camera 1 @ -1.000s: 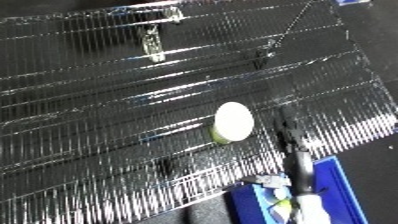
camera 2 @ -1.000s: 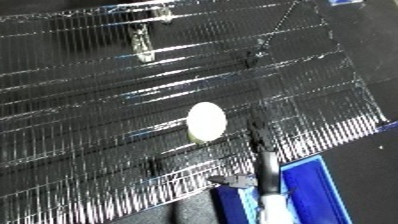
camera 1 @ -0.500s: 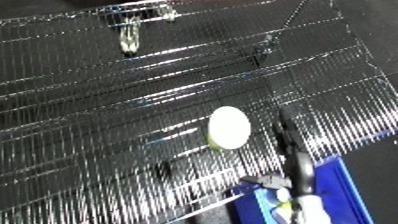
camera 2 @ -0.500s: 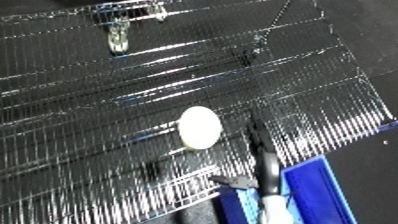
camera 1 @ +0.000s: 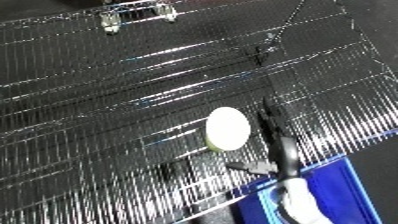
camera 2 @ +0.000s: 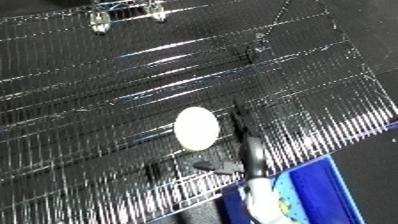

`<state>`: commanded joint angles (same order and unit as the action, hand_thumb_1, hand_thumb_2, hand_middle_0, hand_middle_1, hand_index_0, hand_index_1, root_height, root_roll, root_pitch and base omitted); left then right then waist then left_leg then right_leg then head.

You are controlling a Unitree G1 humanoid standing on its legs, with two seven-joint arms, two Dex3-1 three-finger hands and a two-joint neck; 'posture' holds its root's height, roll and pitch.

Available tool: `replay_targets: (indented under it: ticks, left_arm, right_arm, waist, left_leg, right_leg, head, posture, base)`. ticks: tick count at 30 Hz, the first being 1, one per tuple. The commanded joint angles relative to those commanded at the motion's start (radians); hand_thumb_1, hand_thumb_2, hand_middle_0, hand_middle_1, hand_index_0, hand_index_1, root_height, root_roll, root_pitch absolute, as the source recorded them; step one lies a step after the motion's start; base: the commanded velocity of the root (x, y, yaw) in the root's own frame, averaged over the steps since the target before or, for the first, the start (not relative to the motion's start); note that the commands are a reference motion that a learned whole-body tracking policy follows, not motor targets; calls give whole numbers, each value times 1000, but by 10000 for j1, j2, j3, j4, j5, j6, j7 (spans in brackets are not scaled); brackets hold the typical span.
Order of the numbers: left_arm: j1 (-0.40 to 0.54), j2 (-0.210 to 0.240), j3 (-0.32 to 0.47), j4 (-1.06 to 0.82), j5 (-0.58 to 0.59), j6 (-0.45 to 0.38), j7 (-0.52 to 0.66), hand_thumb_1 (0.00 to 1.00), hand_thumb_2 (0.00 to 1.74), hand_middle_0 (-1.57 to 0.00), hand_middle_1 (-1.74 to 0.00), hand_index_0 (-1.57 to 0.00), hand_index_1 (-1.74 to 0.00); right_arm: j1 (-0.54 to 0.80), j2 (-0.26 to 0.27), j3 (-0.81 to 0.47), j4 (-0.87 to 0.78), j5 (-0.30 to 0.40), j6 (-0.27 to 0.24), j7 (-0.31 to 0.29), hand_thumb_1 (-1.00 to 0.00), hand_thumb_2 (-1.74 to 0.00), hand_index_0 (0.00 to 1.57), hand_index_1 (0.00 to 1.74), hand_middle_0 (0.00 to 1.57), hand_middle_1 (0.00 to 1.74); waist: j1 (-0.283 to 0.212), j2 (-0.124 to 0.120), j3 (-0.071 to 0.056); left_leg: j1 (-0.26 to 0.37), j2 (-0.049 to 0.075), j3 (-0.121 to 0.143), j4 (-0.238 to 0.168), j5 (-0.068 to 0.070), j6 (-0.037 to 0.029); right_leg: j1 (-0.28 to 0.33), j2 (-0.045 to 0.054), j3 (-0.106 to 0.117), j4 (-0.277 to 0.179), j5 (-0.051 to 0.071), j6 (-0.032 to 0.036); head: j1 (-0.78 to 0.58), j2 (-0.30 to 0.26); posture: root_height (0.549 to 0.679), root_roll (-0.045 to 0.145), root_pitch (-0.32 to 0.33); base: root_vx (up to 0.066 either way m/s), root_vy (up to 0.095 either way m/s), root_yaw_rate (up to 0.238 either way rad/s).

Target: Pick up the object and place it into the box

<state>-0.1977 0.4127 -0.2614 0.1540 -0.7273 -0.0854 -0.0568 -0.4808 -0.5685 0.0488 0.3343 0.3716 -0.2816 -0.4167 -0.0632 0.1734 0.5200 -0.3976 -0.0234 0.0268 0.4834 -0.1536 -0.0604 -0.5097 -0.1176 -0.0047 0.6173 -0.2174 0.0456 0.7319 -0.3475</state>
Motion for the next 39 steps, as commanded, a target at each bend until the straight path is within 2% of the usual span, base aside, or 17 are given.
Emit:
replay_targets:
  ticks: [8,22,30,36,39]
  left_arm:
    - [-108,-26,-155,-56,-127,-4,108,1000,1740,-1570,-1740,-1570,-1740]
    - [-247,1,-308,-30,-372,-67,143,1000,1740,-1570,-1740,-1570,-1740]
    - [-293,82,-265,-25,-417,-100,44,1000,1740,-1570,-1740,-1570,-1740]
    - [-347,137,-98,104,-352,-105,-111,1000,1740,-1570,-1740,-1570,-1740]
    - [-319,139,34,213,-284,-137,-266,1000,1740,-1570,-1740,-1570,-1740]
  right_arm:
    - [-956,-120,234,534,184,138,208,0,0,0,0,0,0]
    - [-1858,-242,546,1432,568,308,710,-700,-1218,1099,1218,1099,1218]
    - [-1716,-111,635,1539,582,292,577,-700,-1218,1099,1218,1099,1218]
    - [-1299,34,555,1139,447,105,334,-700,-1218,1099,1218,1099,1218]
    - [-960,131,423,647,260,79,183,-700,-1218,1099,1218,1099,1218]
  waist:
    - [179,127,0]
    - [357,179,0]
    - [395,-34,0]
    - [338,-368,0]
    - [262,-538,0]
  left_leg:
    - [-236,27,-39,24,108,-24]
    - [-137,9,-119,-183,116,-9]
    - [199,23,-192,-490,79,41]
    - [789,85,-277,-843,74,76]
    - [1173,148,-288,-1053,78,71]
  right_leg:
    - [-287,3,-55,155,-38,-53]
    - [-234,-21,-131,106,-35,-71]
    - [164,13,-201,-213,83,-21]
    - [819,55,-275,-652,212,68]
    - [1238,72,-291,-938,294,117]
  head:
    - [178,130]
    - [334,98]
    - [314,187]
    - [277,143]
    - [249,-5]
  posture:
    - [655,115,138]
    - [655,113,137]
    - [659,102,123]
    - [663,90,95]
    - [666,85,76]
  base:
    - [-19,-14,26]
    - [-20,6,33]
    - [-46,-4,25]
    - [-39,-18,-10]
    - [-12,-7,-56]
